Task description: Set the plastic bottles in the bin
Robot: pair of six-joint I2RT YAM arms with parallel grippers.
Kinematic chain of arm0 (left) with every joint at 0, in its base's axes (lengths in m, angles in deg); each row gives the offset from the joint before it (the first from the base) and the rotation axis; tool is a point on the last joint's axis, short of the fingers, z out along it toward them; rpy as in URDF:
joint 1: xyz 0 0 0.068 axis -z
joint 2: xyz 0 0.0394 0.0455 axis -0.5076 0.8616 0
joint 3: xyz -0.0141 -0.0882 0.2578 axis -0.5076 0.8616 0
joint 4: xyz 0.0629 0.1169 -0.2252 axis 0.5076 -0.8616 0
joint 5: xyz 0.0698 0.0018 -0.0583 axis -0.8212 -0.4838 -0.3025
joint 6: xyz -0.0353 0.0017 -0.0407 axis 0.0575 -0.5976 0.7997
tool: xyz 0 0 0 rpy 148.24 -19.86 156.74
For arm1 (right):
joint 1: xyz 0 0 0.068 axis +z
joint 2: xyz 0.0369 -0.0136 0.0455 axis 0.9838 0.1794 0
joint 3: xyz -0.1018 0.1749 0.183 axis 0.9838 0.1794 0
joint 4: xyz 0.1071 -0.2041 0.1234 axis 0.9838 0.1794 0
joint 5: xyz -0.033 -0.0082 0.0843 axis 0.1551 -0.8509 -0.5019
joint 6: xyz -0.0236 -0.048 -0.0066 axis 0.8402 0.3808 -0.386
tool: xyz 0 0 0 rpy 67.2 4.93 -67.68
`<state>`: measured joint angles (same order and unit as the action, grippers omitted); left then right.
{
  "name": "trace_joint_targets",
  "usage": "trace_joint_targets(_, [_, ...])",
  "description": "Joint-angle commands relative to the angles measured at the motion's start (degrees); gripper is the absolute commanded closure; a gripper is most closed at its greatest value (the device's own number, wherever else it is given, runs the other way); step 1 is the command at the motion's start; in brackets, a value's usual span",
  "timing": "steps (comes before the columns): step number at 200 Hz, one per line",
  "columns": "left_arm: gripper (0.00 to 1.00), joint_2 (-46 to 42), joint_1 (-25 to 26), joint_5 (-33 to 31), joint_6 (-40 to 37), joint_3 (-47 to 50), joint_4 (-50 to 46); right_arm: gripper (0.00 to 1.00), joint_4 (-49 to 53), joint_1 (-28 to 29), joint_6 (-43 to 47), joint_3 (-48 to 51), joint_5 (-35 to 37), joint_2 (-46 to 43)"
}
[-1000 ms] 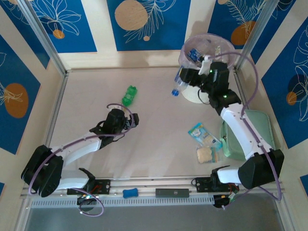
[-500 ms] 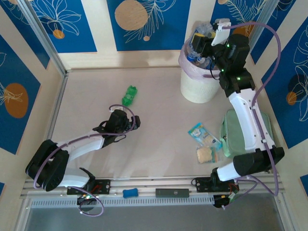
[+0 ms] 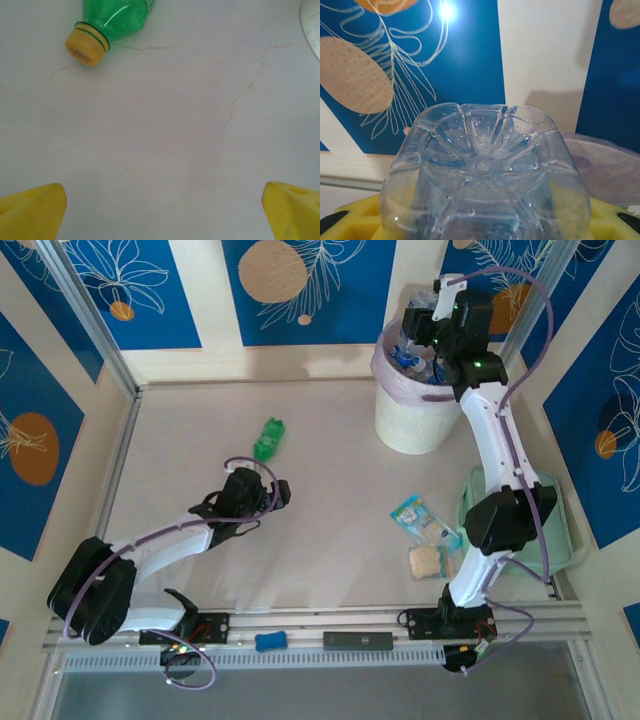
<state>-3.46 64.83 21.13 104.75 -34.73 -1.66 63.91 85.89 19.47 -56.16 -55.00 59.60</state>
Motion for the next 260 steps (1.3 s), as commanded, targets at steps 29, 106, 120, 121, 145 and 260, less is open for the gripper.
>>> trace_joint_targets(29, [0.0, -2.3, -0.5, -0.6, -0.9, 0.8, -2.2, 0.5, 10.1, -1.9, -4.7, -9.7, -4.2, 6.9])
trace_joint_targets(106, [0.0, -2.0, -0.7, -0.6, -1.4, -0.1, -2.7, 0.49, 18.5, -4.6, -13.1, -18.4, -7.6, 15.9])
trace_joint_targets(120, [0.0, -2.1, -0.7, -0.8, -1.6, -0.3, -3.1, 0.49, 19.7, -4.9, -14.2, -19.5, -7.5, 17.1])
trace_joint_targets(121, [0.0, -2.1, -0.7, -0.8, -1.7, -0.3, -3.1, 0.49, 19.9, -5.0, -14.3, -19.6, -7.5, 17.2])
trace_joint_targets(145, [0.0, -2.4, -0.8, -1.2, -1.8, -0.4, -3.4, 0.44, 21.5, -6.1, -16.5, -20.3, -6.3, 18.5])
trace_joint_targets(260, [0.0, -3.3, -8.9, 1.2, -9.0, -4.0, -4.7, 0.14, 18.6, -8.0, -16.3, -16.6, -4.6, 10.6])
